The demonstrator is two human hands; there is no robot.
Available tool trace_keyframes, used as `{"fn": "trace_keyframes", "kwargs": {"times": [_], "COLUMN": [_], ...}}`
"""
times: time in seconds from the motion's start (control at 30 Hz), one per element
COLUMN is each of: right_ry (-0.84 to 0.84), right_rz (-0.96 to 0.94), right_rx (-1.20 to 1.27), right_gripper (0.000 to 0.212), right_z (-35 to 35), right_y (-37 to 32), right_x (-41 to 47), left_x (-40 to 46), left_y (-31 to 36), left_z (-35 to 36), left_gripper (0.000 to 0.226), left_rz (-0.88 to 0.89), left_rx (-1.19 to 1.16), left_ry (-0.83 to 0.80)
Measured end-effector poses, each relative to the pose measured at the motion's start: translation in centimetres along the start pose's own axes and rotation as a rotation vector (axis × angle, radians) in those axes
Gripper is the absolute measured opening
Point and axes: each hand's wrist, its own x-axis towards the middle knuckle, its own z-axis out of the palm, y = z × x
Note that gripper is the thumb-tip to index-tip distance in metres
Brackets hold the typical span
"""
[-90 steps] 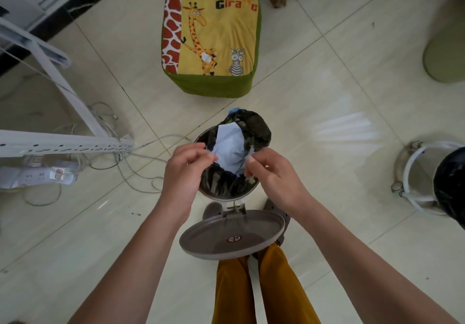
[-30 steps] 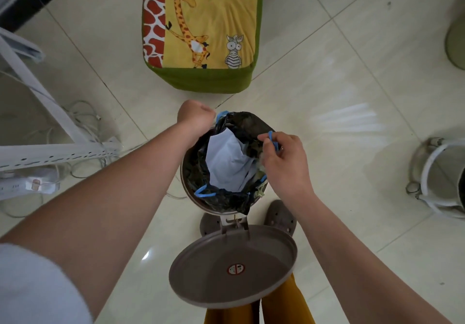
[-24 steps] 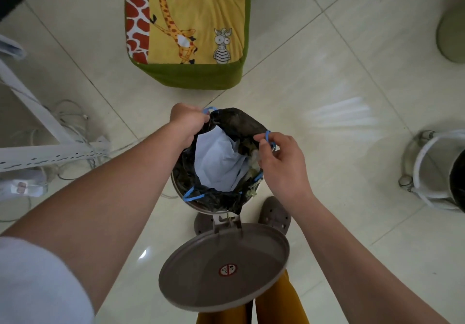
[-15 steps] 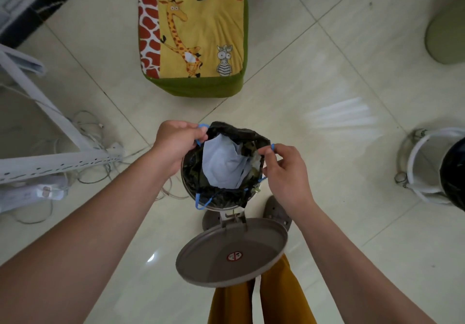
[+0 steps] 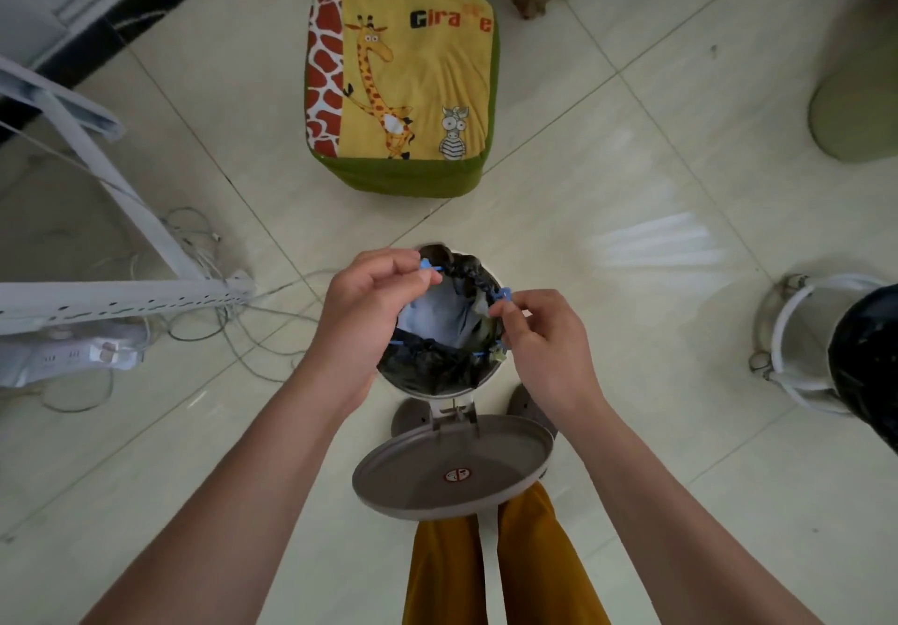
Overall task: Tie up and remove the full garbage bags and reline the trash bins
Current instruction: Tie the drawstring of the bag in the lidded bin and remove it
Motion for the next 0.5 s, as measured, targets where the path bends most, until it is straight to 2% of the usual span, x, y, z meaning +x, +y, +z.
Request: {"fn": "trace_keyframes", "kwargs": {"times": [0.1, 0.2, 0.3, 0.4, 0.5], "right_ry": [0.042, 0.015, 0.019, -0.022, -0.092], "right_rz": [-0.026, -0.015, -0.018, -0.070, -0.152], "right_rx": [0.018, 0.006, -0.032, -0.065, -0.148], "right_gripper": [0.026, 0.028, 0.018, 0.009, 0.009], "right_z": [0.0, 0.4, 0.5, 0.5, 0.4], "right_y": [-0.1, 0.1, 0.2, -0.1, -0.3], "right_x": [0.5, 0.7, 0.7, 0.7, 0.4], "left_x": [0.2, 0.5, 0.4, 0.9, 1.5], "left_y": [-0.8, -1.3, -1.8, -3.1, -5.2], "left_z": [-0.2, -0.2, 0.2, 0.1, 0.6], "left_gripper": [0.020, 0.023, 0.021, 0.035, 0.058], "left_rz": [0.047, 0.079, 0.131, 0.215, 0.296], "left_rx": [-0.091, -0.120, -0.130, 0.199, 0.582], "left_ry": [-0.071, -0.113, -0.117, -0.103, -0.218]}}
